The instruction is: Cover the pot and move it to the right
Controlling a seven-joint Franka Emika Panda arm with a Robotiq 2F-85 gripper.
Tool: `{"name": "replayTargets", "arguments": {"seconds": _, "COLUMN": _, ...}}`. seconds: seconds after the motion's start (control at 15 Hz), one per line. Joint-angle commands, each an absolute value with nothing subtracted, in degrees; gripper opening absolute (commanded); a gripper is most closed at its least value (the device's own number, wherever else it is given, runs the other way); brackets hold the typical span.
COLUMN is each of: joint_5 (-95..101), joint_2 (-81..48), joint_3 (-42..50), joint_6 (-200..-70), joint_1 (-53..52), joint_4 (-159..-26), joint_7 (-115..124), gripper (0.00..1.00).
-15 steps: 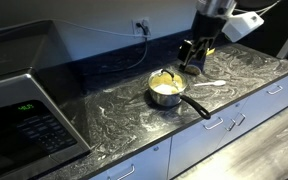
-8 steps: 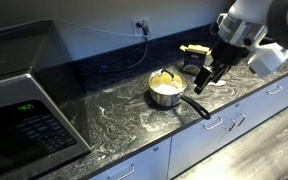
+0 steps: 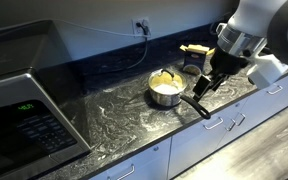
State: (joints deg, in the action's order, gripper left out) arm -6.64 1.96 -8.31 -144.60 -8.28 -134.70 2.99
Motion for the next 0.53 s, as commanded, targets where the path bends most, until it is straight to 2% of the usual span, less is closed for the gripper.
{"name": "replayTargets", "arguments": {"seconds": 0.0, "joint_5": -0.23, "joint_2": 1.39, "joint_3": -9.30, "joint_6": -144.22, "joint_1": -8.65, "joint_4": -133.97, "joint_7": 11.50, "gripper": 1.00}}
{"name": "replayTargets", "arguments": {"seconds": 0.47, "joint_5": 7.23, "joint_2": -2.35, "joint_3": -10.93, "joint_6": -145.83, "joint_1": -10.31, "joint_4": -132.85, "joint_7": 25.85, "gripper": 1.00}}
